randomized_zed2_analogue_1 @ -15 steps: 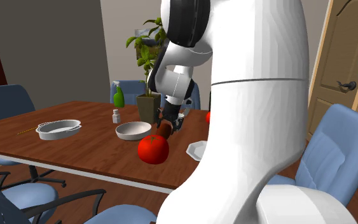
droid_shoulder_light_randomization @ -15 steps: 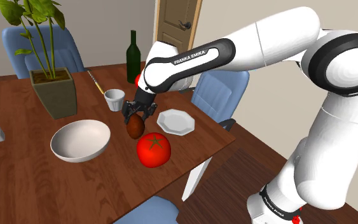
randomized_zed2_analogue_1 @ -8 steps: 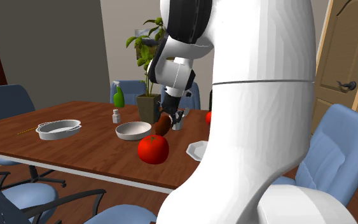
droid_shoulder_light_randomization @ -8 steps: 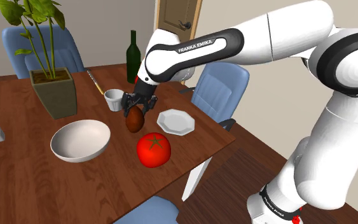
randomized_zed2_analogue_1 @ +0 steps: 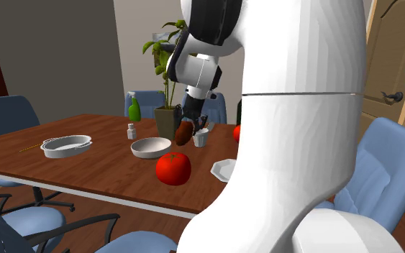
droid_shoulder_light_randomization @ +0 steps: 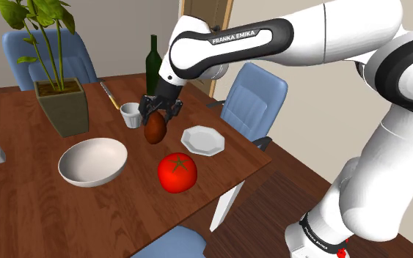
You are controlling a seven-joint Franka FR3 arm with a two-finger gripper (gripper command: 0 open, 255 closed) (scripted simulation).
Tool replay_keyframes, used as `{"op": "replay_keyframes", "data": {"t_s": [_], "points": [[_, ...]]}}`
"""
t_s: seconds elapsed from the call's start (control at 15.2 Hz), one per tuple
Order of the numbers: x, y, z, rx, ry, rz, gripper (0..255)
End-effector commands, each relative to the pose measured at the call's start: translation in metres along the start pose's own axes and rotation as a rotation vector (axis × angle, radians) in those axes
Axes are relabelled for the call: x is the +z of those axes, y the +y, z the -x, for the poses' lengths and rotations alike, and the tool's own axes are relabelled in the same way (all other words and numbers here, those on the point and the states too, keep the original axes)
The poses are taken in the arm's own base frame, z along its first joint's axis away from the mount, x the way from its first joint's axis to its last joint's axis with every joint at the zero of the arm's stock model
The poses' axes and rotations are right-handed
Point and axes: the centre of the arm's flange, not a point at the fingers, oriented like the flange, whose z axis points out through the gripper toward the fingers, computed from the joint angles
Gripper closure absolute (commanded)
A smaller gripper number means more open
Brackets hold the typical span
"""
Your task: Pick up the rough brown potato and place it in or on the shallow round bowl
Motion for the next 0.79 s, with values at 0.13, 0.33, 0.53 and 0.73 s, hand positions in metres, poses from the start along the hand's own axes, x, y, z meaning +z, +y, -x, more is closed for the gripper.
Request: {"op": "replay_keyframes", "data": {"t_s": [0.13,0.33,0.53,0.73], "points": [[-0.008,-0.016,-0.003,0.0,0.0,0.0,255],[0.004,-0.053,-0.011,0.0,0.0,0.0,255],[0.016,-0.09,-0.019,0.0,0.0,0.0,255],[0.027,-0.127,-0.026,0.0,0.0,0.0,255]]}}
